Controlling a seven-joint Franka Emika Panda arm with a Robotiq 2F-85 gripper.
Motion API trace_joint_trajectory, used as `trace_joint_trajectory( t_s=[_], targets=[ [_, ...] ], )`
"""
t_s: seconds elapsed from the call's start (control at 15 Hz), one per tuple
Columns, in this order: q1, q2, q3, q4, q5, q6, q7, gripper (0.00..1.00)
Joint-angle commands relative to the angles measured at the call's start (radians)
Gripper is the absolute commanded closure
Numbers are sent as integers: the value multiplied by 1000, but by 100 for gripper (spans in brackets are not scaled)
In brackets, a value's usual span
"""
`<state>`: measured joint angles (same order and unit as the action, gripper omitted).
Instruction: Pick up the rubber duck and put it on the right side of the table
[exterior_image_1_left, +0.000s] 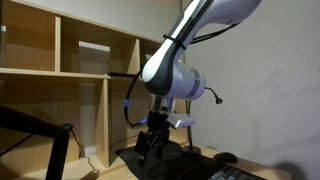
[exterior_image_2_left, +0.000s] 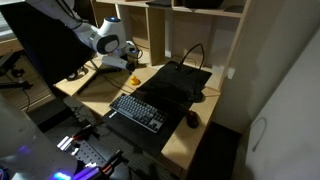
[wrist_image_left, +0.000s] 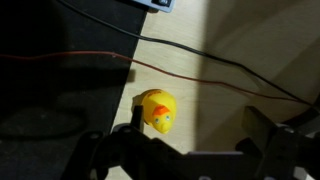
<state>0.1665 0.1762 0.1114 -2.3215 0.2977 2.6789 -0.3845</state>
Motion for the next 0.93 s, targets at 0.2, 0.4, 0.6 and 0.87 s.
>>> trace_joint_trajectory(
  t_s=[0.2,0.4,0.6,0.87],
  targets=[
    [-11,130,-2,76,-231,-14,214,0],
    [-17,207,21,121,-238,38,230,0],
    [-18,279,38,173,-236,88,238,0],
    [-20,276,42,167,-248,78,254,0]
  ],
)
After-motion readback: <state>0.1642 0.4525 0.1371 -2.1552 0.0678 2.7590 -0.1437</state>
